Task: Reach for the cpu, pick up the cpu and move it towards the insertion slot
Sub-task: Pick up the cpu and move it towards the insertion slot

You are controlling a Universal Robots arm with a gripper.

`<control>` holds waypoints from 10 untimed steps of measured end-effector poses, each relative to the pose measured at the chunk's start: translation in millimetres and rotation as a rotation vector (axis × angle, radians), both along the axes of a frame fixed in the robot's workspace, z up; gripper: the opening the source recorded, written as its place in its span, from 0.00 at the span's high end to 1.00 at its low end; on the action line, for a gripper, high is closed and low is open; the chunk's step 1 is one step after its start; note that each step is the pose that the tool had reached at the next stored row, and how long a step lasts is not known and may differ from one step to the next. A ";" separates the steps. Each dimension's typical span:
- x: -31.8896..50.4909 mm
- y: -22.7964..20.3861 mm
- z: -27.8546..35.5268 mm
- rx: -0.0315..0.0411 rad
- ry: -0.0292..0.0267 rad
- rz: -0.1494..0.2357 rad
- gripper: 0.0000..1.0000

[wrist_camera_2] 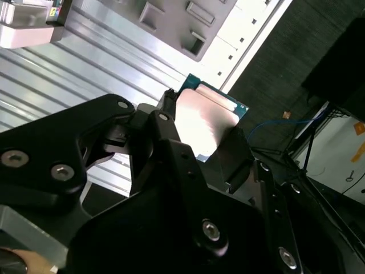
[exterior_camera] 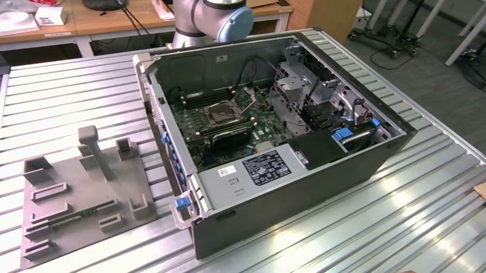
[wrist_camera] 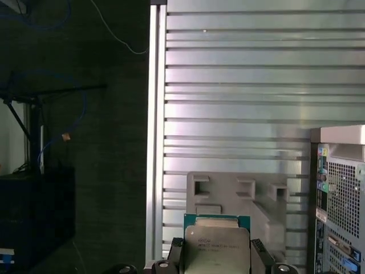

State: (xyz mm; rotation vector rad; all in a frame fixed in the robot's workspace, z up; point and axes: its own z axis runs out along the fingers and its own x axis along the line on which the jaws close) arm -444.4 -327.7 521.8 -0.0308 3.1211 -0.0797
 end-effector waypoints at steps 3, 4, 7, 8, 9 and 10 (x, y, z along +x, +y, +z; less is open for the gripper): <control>0.0 -10.8 -5.6 -0.0001 0.0000 0.000 0.46; 0.0 -12.6 -7.3 0.0001 -0.0002 0.000 0.46; 0.0 -13.0 -8.2 0.0000 0.0002 0.000 0.46; 0.0 -13.0 -8.2 -0.0001 0.0002 0.000 0.46; 0.0 -13.0 -8.2 -0.0001 0.0002 0.000 0.46; 0.0 -13.0 -8.3 0.0000 0.0001 0.000 0.46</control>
